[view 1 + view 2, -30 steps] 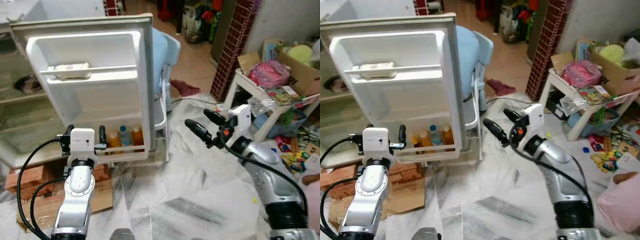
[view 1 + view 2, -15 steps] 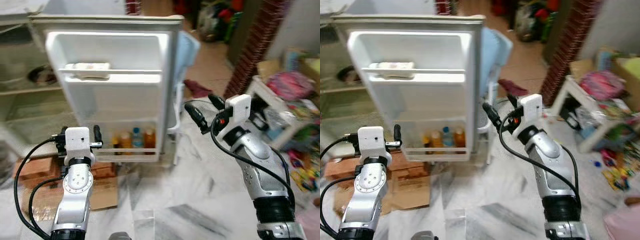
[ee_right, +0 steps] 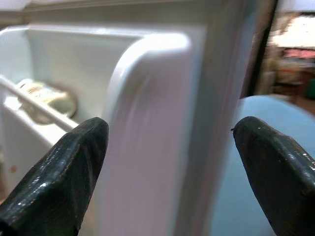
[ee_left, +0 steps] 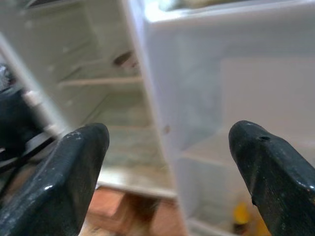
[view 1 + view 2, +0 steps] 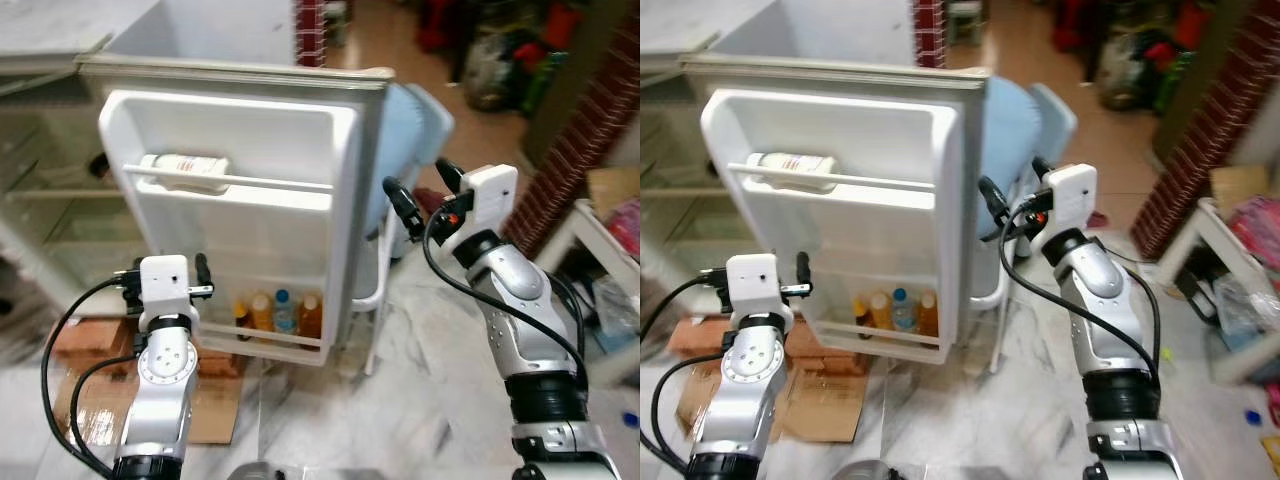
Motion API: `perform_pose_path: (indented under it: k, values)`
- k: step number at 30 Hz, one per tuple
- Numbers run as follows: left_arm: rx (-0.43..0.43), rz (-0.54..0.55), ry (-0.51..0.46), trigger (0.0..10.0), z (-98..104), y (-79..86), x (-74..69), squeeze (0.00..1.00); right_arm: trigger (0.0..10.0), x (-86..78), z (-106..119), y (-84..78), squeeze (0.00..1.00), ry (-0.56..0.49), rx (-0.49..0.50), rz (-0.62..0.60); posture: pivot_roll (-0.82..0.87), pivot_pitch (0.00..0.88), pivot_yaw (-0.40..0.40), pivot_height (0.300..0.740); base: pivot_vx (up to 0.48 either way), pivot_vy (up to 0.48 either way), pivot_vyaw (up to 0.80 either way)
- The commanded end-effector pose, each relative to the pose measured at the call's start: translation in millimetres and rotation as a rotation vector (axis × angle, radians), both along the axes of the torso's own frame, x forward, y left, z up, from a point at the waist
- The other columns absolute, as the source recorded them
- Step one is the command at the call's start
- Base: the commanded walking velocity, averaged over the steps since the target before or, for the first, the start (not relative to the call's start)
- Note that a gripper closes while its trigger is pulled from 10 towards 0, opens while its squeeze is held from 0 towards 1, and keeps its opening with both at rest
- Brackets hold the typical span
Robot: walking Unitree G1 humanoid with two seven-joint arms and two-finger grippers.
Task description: Restocking fridge
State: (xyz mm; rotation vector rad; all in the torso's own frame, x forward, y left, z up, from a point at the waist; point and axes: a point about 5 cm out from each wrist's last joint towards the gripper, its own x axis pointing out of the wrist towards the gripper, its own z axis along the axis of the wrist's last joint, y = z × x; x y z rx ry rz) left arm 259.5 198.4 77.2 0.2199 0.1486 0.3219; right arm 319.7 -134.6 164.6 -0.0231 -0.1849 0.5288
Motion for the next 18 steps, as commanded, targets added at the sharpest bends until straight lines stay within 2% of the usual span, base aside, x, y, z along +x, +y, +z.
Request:
perform_pose_path:
  k: [1,6,8,10,11,14,18]
  values:
    - [-0.005,-0.013,-0.002,10.0,2.1,-9.0,3.1,0.00,10.0,4.7,2.4,-14.3,0.00,-0.019,-0.055,-0.043,0.02,0.000,0.003,0.740,0.240,-0.412,0.59]
    - [-0.020,-0.011,0.022,10.0,-1.3,-11.1,3.4,0.00,10.0,11.3,4.0,-13.4,0.00,-0.031,-0.086,-0.052,0.02,0.000,0.001,0.740,0.000,-0.462,0.57]
    - [-0.146,-0.065,0.059,10.0,-10.4,-17.9,1.5,0.00,10.0,18.7,3.6,-11.1,0.00,-0.023,-0.121,-0.068,0.03,0.000,-0.004,0.740,0.000,-0.480,0.55]
    - [-0.258,-0.153,0.061,10.0,-13.0,-27.4,-0.7,0.00,10.0,23.8,-0.4,-12.5,0.00,-0.003,-0.154,-0.092,0.03,0.000,-0.009,0.740,0.000,0.000,0.50]
    - [-0.284,-0.184,0.060,10.0,-13.3,-30.8,-1.5,0.00,10.0,25.2,-1.6,-13.3,0.00,0.002,-0.163,-0.101,0.03,0.000,-0.009,0.740,0.000,0.000,0.48]
    - [-0.396,-0.338,0.158,10.0,-24.9,-49.7,-13.1,0.00,10.0,34.6,-2.4,-15.3,0.00,0.019,-0.175,-0.146,0.04,0.000,-0.017,0.740,0.000,0.000,0.00]
    - [-0.493,-0.457,0.266,10.0,-34.4,-59.8,-22.9,0.00,10.0,51.4,1.9,-10.6,0.00,0.036,-0.181,-0.216,0.04,0.000,-0.022,0.740,0.000,0.000,0.00]
